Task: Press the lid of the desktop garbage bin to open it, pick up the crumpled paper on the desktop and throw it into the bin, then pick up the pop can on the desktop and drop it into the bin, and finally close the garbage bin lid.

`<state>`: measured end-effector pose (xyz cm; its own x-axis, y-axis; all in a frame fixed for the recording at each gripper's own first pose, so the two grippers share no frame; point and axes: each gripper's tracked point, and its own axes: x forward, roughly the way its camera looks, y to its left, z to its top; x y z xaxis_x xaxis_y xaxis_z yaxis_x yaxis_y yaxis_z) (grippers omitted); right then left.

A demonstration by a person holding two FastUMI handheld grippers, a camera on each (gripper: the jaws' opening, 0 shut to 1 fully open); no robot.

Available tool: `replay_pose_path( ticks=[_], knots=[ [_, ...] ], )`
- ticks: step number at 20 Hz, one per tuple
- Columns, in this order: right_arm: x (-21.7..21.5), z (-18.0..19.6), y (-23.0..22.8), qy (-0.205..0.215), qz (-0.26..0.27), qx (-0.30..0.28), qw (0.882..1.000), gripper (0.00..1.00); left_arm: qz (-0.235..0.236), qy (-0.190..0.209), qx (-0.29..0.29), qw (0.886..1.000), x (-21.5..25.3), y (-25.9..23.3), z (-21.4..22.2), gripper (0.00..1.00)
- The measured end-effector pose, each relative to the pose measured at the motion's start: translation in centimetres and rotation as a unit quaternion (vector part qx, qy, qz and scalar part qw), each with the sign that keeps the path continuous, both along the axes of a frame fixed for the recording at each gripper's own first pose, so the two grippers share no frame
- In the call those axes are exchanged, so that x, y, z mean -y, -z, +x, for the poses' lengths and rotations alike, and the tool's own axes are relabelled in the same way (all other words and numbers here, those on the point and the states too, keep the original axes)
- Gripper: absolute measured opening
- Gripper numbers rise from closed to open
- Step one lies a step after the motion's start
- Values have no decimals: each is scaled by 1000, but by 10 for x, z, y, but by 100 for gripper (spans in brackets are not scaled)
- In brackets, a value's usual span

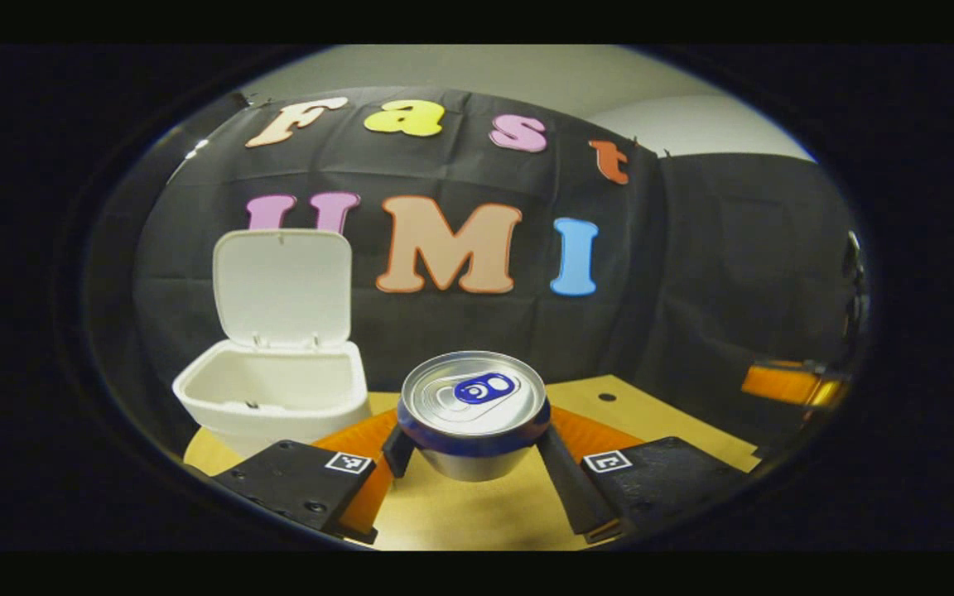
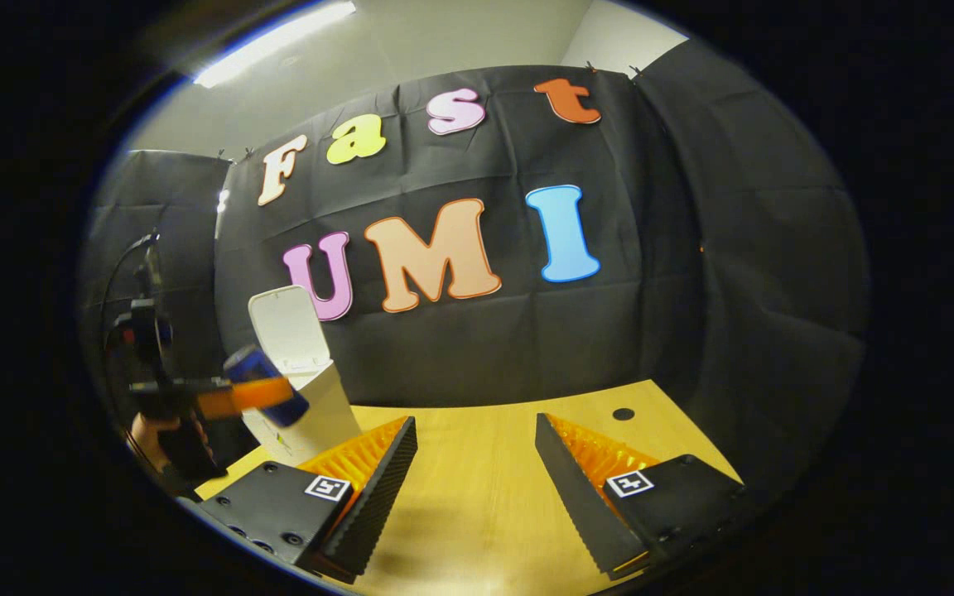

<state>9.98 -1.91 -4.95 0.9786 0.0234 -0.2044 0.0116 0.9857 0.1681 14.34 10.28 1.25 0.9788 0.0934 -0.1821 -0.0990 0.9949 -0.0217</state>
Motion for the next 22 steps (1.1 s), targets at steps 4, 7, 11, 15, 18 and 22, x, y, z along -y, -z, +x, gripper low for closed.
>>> replay_pose_path(
  ticks=[4, 7, 11, 15, 18, 22],
  knots=[
    [-21, 0, 16, -2, 8, -21, 1000, 96, 69, -71, 10, 995, -115, -40, 11, 77],
    [-27, -4, 27, 8, 20, -39, 999, 96, 76, -85, -29, 993, -160, -22, 21, 77],
    [-28, -11, 32, 24, 16, -50, 998, 96, 36, -75, -67, 994, -170, 16, 40, 78],
    [-28, -13, 31, 37, 9, -52, 998, 94, 5, -68, -75, 995, -166, 31, 43, 79],
    [-29, -15, 34, 39, 15, -56, 998, 96, 0, -68, -65, 996, -165, 25, 41, 93],
    [-33, -12, 32, 32, 13, -56, 998, 96, 57, -52, -25, 997, -161, -23, 41, 91]
  ],
)
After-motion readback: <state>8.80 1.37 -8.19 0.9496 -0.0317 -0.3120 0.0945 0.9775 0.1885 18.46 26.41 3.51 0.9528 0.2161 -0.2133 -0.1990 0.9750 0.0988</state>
